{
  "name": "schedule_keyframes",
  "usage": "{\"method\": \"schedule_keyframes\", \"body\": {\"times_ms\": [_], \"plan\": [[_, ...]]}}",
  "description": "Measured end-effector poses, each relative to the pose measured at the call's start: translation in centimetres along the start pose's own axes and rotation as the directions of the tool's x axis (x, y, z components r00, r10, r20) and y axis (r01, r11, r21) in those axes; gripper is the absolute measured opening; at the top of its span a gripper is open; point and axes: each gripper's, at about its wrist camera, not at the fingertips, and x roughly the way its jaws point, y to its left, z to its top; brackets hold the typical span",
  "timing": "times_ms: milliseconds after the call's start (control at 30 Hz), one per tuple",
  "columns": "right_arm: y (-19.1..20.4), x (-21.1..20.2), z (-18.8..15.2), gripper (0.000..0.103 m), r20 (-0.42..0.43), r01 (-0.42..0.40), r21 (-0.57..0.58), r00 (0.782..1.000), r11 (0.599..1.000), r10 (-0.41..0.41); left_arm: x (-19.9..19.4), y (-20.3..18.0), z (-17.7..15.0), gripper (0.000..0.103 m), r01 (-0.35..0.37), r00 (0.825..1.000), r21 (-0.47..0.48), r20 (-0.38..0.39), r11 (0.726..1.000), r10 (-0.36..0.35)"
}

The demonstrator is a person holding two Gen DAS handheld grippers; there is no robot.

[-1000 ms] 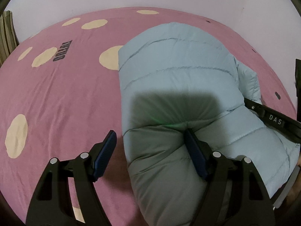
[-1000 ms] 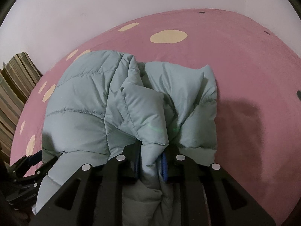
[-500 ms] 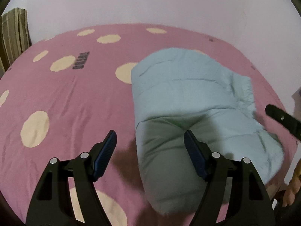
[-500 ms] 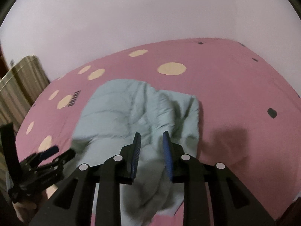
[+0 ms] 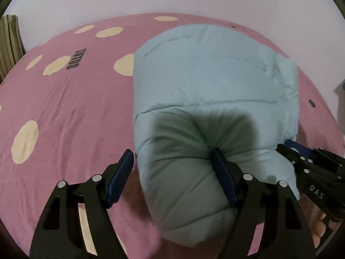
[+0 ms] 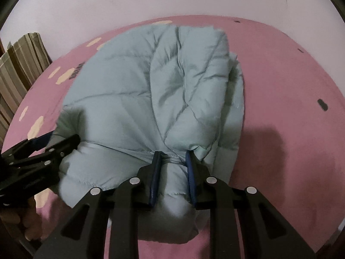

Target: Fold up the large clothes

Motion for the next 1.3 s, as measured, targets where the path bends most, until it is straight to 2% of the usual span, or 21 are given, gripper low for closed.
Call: {"method": "schedule_keyframes", "body": {"times_ms": [167, 833, 1133, 1300], "plan": [[-0.2, 1.3, -0.2, 0.022, 0.0, 0.01, 0.001, 1.0, 1.0, -0.01, 1.9, -0.4, 0.1, 0.074, -0.015, 0.999, 0.015, -0.034, 1.0, 0.015], [-0.4, 1.2, -0.4, 0.023, 0.013, 0.004, 0.026, 1.0, 1.0, -0.005, 2.1, -0.3, 0.0, 0.074, -0.013, 1.0, 0.017, -0.016, 1.0, 0.014], [-0.4, 0.7, -0.4, 0.025, 0.022, 0.003, 0.028, 1.0, 1.0, -0.003, 1.4, -0.2, 0.1, 0.074, 0.007, 1.0, 0.008, -0.008, 1.0, -0.007], [-0.3, -1.0, 0.3, 0.025, 0.026, -0.004, 0.034, 1.0, 0.999, 0.003, -0.9, 0.5, 0.8, 0.073, 0.026, 1.0, 0.008, 0.007, 1.0, -0.027]]}}
